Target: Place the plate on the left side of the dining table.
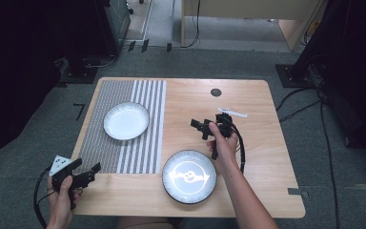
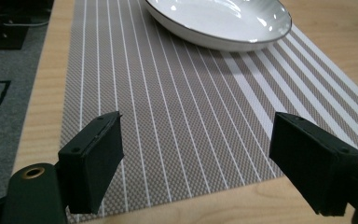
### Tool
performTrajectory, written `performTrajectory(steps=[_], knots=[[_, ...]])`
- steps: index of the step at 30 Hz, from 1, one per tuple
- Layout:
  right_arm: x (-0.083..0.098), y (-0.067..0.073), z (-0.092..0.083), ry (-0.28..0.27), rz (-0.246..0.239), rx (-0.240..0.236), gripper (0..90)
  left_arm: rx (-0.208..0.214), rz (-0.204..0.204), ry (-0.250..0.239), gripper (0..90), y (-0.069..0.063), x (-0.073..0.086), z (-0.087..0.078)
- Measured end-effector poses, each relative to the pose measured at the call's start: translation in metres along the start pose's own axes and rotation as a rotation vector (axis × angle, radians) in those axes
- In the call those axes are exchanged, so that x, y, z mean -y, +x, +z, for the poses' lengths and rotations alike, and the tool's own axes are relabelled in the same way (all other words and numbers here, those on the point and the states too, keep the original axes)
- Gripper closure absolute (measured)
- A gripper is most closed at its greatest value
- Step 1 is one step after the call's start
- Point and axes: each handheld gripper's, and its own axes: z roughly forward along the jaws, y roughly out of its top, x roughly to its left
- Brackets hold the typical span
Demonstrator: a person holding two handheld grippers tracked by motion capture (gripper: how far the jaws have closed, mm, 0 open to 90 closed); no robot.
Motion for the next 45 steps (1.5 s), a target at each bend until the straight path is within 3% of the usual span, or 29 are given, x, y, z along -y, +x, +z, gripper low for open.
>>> performTrajectory(steps=[4,6,9,20,27,45], knots=[[0.004,-0.007,-0.013,-0.019,-0.017,0.023,27.0,-0.030,0.063,0.022,17.1,-0.002,0.007,0.000],[0.006,-0.011,-0.020,-0.021,-0.012,0.033,27.1,-0.038,0.075,0.032,16.7,-0.003,0.009,0.002],[0.010,-0.016,-0.031,-0.022,-0.016,0.037,26.5,-0.028,0.052,0.056,16.7,-0.005,0.012,0.003],[0.024,-0.033,-0.068,-0.029,-0.023,0.064,25.2,-0.041,0.078,0.100,16.7,-0.009,0.018,0.009],[0.036,-0.045,-0.085,-0.020,-0.035,0.116,25.1,-0.019,0.039,0.104,16.7,-0.003,0.018,0.009],[0.059,-0.065,-0.127,-0.025,-0.018,0.194,24.5,-0.019,0.041,0.109,16.0,-0.004,0.018,0.010]])
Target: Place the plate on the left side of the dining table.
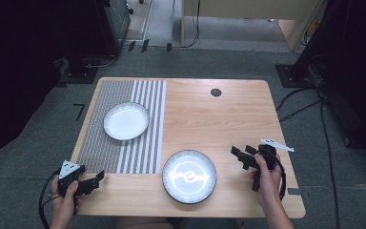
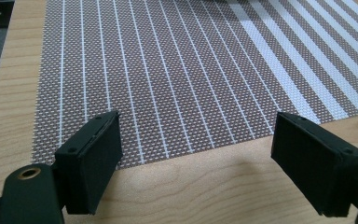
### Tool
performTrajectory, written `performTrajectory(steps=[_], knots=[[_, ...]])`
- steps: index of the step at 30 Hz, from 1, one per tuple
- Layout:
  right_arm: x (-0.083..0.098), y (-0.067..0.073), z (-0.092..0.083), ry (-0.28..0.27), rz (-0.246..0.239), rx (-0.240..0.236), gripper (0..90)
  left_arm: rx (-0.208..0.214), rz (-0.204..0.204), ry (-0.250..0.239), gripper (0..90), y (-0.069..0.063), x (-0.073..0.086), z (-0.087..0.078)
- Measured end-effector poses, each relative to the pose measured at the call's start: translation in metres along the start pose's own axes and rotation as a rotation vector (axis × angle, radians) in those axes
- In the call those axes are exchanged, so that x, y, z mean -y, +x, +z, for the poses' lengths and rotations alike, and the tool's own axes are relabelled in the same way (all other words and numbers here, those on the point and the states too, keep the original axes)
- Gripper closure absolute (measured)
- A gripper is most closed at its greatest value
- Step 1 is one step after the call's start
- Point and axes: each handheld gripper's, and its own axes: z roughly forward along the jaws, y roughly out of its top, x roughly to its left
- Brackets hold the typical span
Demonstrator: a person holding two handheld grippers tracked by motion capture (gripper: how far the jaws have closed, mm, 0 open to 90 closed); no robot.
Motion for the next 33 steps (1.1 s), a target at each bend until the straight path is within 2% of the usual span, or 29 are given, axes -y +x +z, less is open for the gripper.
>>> performTrajectory(steps=[6,24,29,33], knots=[[0.005,-0.016,-0.018,-0.022,0.003,0.050,24.0,0.007,-0.004,-0.002,15.3,0.001,0.000,0.000],[0.034,-0.071,-0.074,-0.030,0.032,0.216,22.2,0.021,-0.022,-0.008,15.3,0.003,0.000,-0.001],[0.044,-0.079,-0.082,0.008,0.004,0.277,21.1,0.020,-0.021,-0.008,15.2,0.002,0.000,0.000],[0.050,-0.079,-0.083,0.033,-0.023,0.290,20.0,0.018,-0.018,-0.005,15.0,0.002,0.000,-0.001]])
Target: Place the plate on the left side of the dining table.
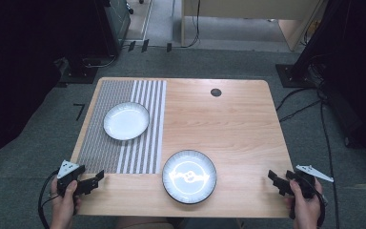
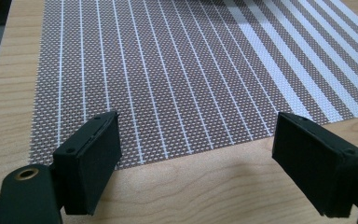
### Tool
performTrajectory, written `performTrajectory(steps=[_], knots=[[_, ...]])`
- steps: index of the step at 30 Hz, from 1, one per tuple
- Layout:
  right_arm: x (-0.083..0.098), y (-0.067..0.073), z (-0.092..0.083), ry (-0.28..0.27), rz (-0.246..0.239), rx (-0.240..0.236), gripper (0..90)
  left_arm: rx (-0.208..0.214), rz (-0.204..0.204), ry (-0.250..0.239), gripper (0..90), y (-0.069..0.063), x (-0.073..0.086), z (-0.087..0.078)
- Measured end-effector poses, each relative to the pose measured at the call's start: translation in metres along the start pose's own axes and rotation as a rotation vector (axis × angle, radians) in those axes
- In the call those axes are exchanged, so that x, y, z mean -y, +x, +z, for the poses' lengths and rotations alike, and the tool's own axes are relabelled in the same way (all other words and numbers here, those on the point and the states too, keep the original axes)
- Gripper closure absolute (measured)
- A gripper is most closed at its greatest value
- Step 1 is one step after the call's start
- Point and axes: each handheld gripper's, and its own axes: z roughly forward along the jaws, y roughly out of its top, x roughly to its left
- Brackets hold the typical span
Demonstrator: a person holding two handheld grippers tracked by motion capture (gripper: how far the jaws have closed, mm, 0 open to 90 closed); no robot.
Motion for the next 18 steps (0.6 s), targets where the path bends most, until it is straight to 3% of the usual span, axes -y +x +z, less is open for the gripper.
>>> performTrajectory(steps=[1,3,4,5,6,9,11,18], knots=[[0.006,0.004,0.001,-0.002,-0.047,0.028,19.7,0.000,0.004,0.001,14.8,0.000,0.000,0.000],[0.006,0.006,0.001,0.002,-0.065,0.039,19.6,-0.001,0.006,0.001,14.6,0.000,0.000,0.000],[0.008,0.009,0.001,0.012,-0.096,0.058,19.4,-0.003,0.008,0.002,14.6,-0.001,0.000,0.000],[0.011,0.015,0.002,0.016,-0.158,0.097,17.9,-0.004,0.009,0.002,14.5,-0.001,0.000,0.001],[0.012,0.017,0.003,0.015,-0.175,0.108,15.9,-0.004,0.010,0.002,14.4,-0.001,0.000,0.001],[0.018,0.021,0.006,-0.022,-0.171,0.125,9.2,0.002,0.006,0.002,14.4,0.000,0.000,0.000],[0.021,0.027,0.008,-0.010,-0.187,0.160,3.6,0.009,0.002,0.000,14.1,0.001,0.000,0.000],[0.026,0.028,0.007,-0.024,-0.194,0.153,0.5,0.001,0.016,0.006,13.6,-0.001,0.000,0.001]])
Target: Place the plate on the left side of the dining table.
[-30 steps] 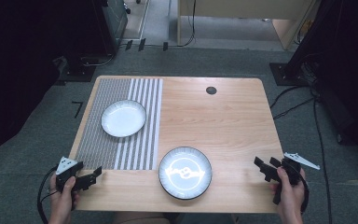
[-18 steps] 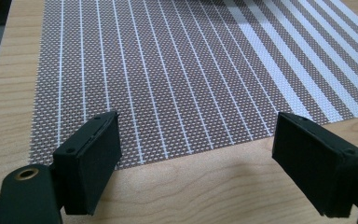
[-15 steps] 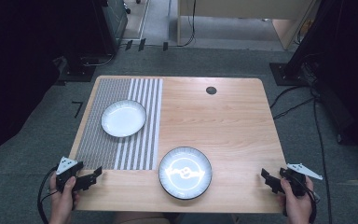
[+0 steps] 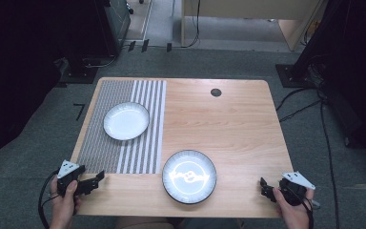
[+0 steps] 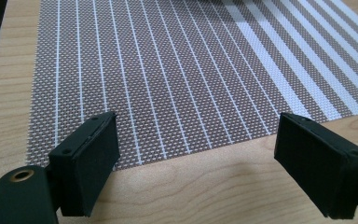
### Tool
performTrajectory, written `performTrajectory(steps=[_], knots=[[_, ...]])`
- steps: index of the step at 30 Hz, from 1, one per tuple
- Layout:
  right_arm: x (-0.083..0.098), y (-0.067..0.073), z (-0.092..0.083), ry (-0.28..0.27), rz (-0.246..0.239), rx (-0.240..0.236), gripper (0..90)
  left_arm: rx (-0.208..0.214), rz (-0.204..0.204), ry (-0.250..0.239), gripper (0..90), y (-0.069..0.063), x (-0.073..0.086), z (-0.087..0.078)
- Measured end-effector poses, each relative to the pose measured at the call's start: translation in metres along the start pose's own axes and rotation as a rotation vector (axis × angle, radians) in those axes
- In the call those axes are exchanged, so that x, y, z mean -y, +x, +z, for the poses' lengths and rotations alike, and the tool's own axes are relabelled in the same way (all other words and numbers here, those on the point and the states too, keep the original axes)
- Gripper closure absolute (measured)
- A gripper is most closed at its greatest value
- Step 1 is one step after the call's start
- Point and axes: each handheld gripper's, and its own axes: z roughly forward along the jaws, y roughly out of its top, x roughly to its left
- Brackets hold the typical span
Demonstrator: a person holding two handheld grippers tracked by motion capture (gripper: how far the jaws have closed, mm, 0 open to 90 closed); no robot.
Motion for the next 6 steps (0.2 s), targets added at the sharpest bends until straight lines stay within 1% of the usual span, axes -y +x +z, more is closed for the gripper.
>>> performTrajectory(steps=[2,4,6], knots=[[0.000,0.000,0.000,0.004,-0.001,-0.002,0.0,-0.035,0.036,0.014,13.7,-0.005,0.000,0.002],[0.000,0.000,0.000,0.004,-0.002,-0.002,0.0,-0.098,0.103,0.043,13.7,-0.013,-0.001,0.005],[0.000,0.000,0.000,0.005,-0.002,-0.003,0.0,-0.104,0.102,0.045,13.2,-0.015,-0.001,0.006]])
